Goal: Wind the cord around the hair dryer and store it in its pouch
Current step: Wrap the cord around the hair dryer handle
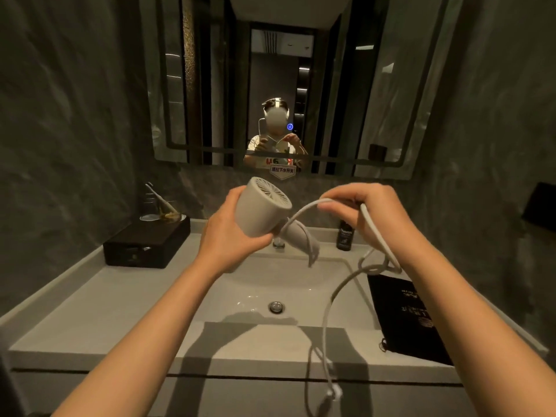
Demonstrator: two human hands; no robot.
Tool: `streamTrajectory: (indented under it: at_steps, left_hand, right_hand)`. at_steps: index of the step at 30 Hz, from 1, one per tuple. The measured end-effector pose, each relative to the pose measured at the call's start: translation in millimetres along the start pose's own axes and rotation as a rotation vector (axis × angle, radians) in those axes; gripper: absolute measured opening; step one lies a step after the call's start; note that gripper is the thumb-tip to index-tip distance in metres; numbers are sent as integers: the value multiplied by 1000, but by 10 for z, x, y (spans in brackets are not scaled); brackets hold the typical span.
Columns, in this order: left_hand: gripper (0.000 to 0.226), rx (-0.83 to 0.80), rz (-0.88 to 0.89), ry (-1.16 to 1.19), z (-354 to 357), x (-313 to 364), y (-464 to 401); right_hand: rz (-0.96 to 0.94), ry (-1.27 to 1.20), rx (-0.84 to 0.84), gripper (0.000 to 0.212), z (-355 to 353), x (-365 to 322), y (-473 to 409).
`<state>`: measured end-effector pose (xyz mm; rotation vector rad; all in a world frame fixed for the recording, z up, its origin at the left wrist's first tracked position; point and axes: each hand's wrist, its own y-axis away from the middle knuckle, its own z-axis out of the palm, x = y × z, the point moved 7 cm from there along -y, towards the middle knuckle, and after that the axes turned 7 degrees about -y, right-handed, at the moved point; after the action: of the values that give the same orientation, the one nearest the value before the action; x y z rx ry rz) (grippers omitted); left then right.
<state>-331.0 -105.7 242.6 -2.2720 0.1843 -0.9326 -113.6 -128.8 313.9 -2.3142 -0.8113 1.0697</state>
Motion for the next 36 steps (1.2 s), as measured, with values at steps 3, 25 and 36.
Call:
streamTrajectory:
  at_steps: [3,25,36]
  left_hand:
    - [77,-199,-15,207,55,33,37]
    - [72,335,-700,1059,132,-141,81]
    - [78,71,-90,197,-210,-3,-54]
  right_hand:
    - [32,67,87,44,-106,93,-66]
    - [262,-375,-489,17,733,241,390]
    - [-40,-21,-146,16,-75,-1,-5]
